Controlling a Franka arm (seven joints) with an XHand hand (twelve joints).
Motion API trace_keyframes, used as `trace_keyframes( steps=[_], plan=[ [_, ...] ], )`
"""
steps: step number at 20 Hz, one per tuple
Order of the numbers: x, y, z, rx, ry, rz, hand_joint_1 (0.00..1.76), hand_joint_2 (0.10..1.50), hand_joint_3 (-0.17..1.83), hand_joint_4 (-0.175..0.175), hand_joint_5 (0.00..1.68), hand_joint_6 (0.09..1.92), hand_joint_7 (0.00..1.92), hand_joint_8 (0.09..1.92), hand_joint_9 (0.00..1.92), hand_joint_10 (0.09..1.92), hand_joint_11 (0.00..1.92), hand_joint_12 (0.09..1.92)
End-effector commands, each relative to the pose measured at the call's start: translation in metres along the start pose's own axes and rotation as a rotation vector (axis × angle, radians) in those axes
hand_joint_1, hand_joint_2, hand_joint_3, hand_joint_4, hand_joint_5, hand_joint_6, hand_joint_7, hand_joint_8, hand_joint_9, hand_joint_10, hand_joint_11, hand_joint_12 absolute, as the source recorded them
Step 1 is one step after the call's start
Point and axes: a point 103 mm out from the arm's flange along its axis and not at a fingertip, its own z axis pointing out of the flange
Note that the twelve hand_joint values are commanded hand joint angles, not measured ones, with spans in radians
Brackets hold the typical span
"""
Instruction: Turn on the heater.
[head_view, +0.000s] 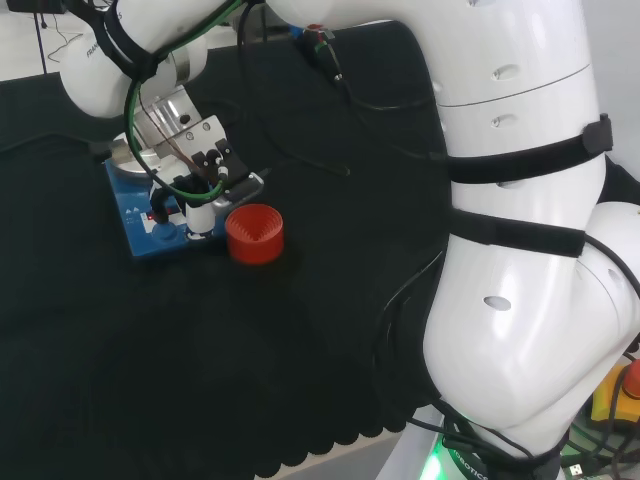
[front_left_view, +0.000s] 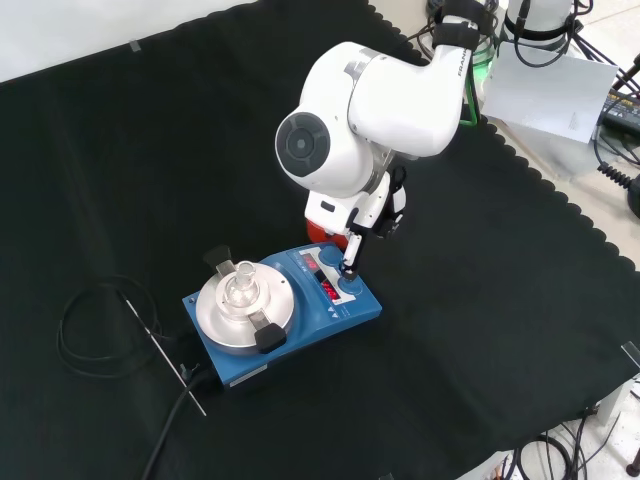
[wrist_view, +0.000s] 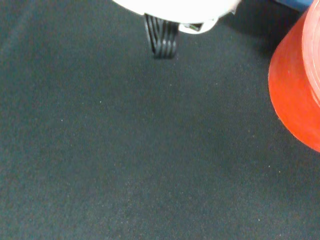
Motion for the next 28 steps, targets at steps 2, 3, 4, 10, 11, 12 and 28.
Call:
trace_keyframes(
  steps=[2,3,4,10,11,12,28],
  plan=[
    [0.001,-0.001,0.000,0.002,-0.001,-0.002,1.42,0.71,1.05,-0.021,0.31,0.57,1.43,1.51,1.56,1.43,1.02,1.30],
    [0.002,-0.001,0.000,0.002,-0.001,-0.003,1.42,0.71,1.05,-0.022,0.31,0.57,1.42,1.51,1.56,1.43,1.02,1.30],
    [0.002,-0.001,0.001,0.001,-0.001,-0.003,1.42,0.71,1.05,-0.022,0.31,0.58,1.42,1.51,1.56,1.43,1.02,1.30],
    [0.002,-0.001,0.003,0.005,0.000,-0.004,1.42,0.71,1.05,-0.021,0.31,0.59,1.42,1.51,1.56,1.43,1.02,1.29],
    [0.002,-0.001,0.003,0.006,0.000,-0.003,1.42,0.71,1.05,-0.021,0.31,0.59,1.42,1.51,1.56,1.43,1.02,1.29],
    [0.002,0.000,0.004,0.008,0.000,-0.003,1.42,0.71,1.05,-0.021,0.31,0.59,1.42,1.51,1.56,1.43,1.02,1.29],
    [-0.004,0.005,0.011,0.011,0.007,0.001,1.42,0.71,1.06,-0.022,0.30,0.62,1.42,1.51,1.56,1.43,1.02,1.29]
  ],
)
